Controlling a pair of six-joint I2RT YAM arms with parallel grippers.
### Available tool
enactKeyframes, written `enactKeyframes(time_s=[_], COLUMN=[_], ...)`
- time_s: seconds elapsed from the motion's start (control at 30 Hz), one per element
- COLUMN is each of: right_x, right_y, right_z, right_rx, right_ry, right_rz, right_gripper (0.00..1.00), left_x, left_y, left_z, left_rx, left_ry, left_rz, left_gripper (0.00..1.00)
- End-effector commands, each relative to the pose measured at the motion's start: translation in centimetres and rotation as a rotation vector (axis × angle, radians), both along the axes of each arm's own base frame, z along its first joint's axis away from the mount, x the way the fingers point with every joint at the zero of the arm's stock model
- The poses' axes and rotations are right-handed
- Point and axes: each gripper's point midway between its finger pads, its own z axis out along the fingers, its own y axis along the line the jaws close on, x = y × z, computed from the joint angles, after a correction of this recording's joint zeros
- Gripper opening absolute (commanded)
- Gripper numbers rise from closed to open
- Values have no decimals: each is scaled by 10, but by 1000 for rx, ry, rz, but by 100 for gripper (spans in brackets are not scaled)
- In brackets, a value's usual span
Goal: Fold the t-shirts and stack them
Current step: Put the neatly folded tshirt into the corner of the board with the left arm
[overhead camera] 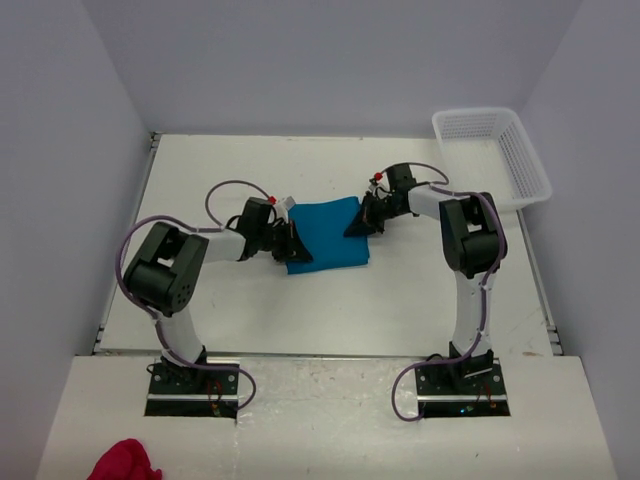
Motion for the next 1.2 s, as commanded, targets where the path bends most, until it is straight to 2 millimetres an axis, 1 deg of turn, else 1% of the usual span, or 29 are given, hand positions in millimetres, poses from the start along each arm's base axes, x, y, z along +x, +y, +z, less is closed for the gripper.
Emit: enactKeyframes(time_s=[0.0, 0.03, 0.07, 0.1, 0.13, 0.23, 0.3, 0.37, 0.4, 0.47, 0.5, 0.53, 0.57, 0.6, 0.67, 0.7, 0.77, 0.8, 0.9, 1.03, 1.07, 1.13, 1.17], right_x=[6, 0, -3, -9, -15, -30, -39, -43, -46, -50, -53, -53, -54, -55, -57, -59, -63, -65, -70, -73, -70, -71, -67], right_y=[10, 13, 14, 15, 18, 24, 27, 32, 37, 43, 47, 49, 51, 54, 55, 55, 53, 51, 43, 37, 36, 38, 40], right_z=[68, 74, 88, 91, 95, 106, 103, 99, 91, 81, 67, 62, 55, 43, 30, 24, 9, 4, -8, -15, -14, -6, 4], right_rx=[87, 95, 105, 109, 112, 136, 145, 169, 178, 184, 174, 173, 167, 159, 139, 130, 101, 87, 33, -10, -20, -6, 5], right_ry=[-168, -181, -211, -213, -221, -247, -229, -221, -200, -168, -135, -127, -116, -89, -62, -46, -18, -6, 0, -5, -26, -40, -73], right_rz=[58, 73, 83, 94, 110, 133, 143, 157, 167, 183, 189, 192, 190, 187, 174, 170, 160, 151, 132, 123, 129, 152, 162], right_gripper=[0, 0, 0, 0, 0, 0, 0, 0, 0, 0, 0, 0, 0, 0, 0, 0, 0, 0, 0, 0, 0, 0, 0], left_x=[6, 9, 11, 13, 15, 17, 18, 16, 13, 12, 11, 9, 8, 6, 3, 0, -3, -6, -8, -3, 1, 4, 12], left_y=[-1, -1, -1, -1, -1, -1, 1, 3, 5, 6, 7, 8, 8, 10, 11, 12, 13, 14, 18, 22, 20, 19, 16], left_z=[34, 48, 54, 61, 71, 85, 84, 76, 66, 57, 52, 41, 35, 23, 10, 0, -8, -12, -16, -10, -4, 10, 25], left_rx=[-16, -19, -20, -20, -26, -28, -18, -6, 8, 17, 23, 31, 37, 47, 64, 68, 72, 75, 93, 109, 106, 101, 88], left_ry=[-83, -110, -124, -138, -158, -184, -182, -165, -142, -132, -125, -107, -98, -79, -55, -32, -18, -8, -5, -25, -39, -61, -98], left_rz=[-15, -9, -4, -1, 2, 10, 22, 26, 32, 33, 34, 33, 31, 32, 29, 27, 25, 23, 29, 32, 30, 24, 27], left_gripper=[0, 0, 0, 0, 0, 0, 0, 0, 0, 0, 0, 0, 0, 0, 0, 0, 0, 0, 0, 0, 0, 0, 0])
